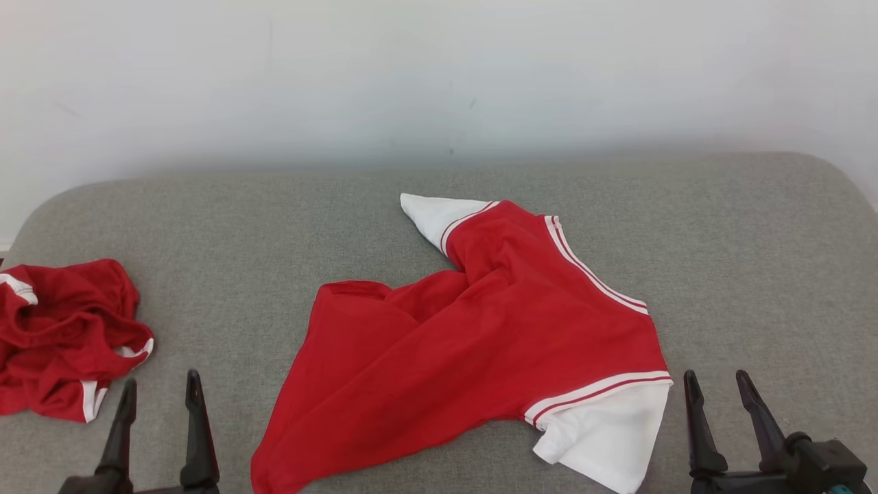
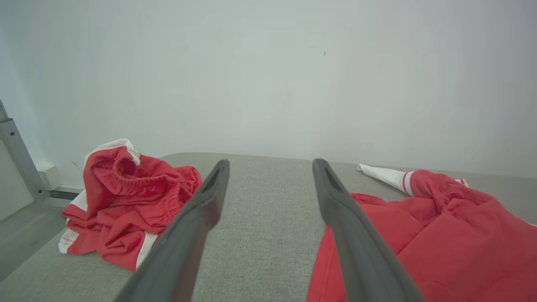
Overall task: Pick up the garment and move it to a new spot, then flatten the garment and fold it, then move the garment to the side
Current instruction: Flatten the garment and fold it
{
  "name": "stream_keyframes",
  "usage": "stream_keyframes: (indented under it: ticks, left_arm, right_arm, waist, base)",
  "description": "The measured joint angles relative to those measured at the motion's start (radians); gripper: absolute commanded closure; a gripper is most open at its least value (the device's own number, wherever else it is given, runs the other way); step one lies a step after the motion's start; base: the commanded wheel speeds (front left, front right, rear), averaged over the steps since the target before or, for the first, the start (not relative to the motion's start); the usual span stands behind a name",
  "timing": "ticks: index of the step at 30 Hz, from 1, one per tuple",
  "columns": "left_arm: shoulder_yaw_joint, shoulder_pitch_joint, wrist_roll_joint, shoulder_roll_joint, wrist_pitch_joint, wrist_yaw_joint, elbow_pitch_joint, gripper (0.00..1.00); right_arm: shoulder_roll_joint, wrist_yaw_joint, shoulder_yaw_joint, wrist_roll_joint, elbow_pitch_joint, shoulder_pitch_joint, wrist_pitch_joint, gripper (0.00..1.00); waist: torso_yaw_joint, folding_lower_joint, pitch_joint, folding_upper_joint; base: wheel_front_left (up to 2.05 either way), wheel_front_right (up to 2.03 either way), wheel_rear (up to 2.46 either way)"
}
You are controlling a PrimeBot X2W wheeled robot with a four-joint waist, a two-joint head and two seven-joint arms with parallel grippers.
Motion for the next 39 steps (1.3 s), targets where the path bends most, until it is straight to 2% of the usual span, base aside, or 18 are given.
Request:
stream_keyframes:
  ticks: [8, 18, 39]
  left_arm:
    - [0.043, 0.062, 0.053, -0.059, 0.000, -0.044, -0.005, 0.00]
    - [0.066, 0.075, 0.100, -0.073, 0.000, -0.094, 0.033, 0.00]
    - [0.088, 0.057, 0.154, -0.100, 0.000, -0.141, 0.082, 0.00]
  right_arm:
    - [-0.001, 0.000, -0.020, 0.000, -0.002, 0.043, 0.000, 0.00]
    - [-0.003, 0.000, 0.008, -0.005, 0.000, 0.058, 0.000, 0.00]
    - [-0.022, 0.000, 0.098, -0.013, -0.016, 0.049, 0.000, 0.00]
  waist:
    - [-0.003, 0.0000, -0.020, 0.0000]
    - [-0.003, 0.0000, -0.029, 0.0000]
    - [0.010, 0.0000, -0.033, 0.0000]
  base:
    - [0.00, 0.00, 0.00]
    - [0.00, 0.00, 0.00]
    - [0.00, 0.00, 0.00]
